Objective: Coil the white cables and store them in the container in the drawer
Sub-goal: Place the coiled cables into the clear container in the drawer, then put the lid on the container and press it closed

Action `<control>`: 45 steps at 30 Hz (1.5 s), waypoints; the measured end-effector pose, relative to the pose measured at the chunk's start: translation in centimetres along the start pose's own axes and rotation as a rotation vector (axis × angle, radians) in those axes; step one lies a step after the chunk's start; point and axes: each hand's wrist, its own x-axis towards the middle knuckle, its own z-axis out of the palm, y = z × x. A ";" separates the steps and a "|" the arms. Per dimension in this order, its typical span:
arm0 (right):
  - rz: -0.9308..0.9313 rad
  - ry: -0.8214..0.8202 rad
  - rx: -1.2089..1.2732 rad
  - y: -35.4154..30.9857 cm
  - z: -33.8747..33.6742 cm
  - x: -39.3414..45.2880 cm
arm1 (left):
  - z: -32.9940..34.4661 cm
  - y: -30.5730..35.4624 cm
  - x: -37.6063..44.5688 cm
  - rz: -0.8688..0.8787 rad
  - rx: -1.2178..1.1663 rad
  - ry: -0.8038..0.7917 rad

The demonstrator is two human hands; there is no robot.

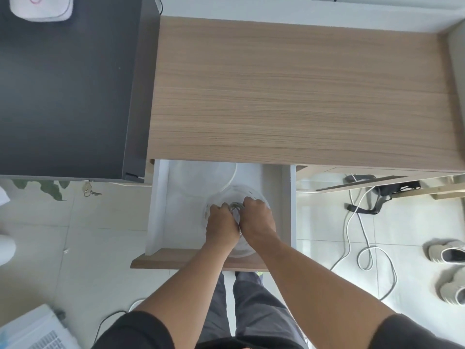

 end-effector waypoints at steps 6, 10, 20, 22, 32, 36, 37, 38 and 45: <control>0.030 -0.009 0.008 0.0 0.4 0.0 | 0.1 -0.1 0.0 0.025 0.077 -0.010; 0.056 -0.027 0.060 0.1 0.0 -0.5 | -0.8 -0.3 -1.1 0.070 0.062 0.040; 0.015 0.094 0.398 4.3 -8.6 -1.9 | -9.0 -4.7 -4.4 -0.003 -0.351 0.347; -0.015 0.111 0.399 3.7 -9.6 -1.0 | -9.8 -5.9 -3.8 -0.126 -0.442 0.290; -0.017 -0.055 0.478 -3.9 -7.0 2.2 | -8.7 -7.3 3.5 -0.528 -0.951 0.097; 0.146 -0.112 0.795 -5.4 -5.2 3.3 | -8.5 -6.7 5.3 -0.533 -0.994 0.103; 0.185 -0.096 0.848 -5.7 -4.8 3.6 | -8.5 -6.6 5.5 -0.527 -1.003 0.102; 0.218 -0.073 0.883 -6.0 -4.6 3.9 | -8.6 -6.5 5.6 -0.518 -1.003 0.100; 0.292 0.097 0.933 -5.9 -4.7 3.5 | -8.8 -6.0 4.3 -0.332 -0.857 0.155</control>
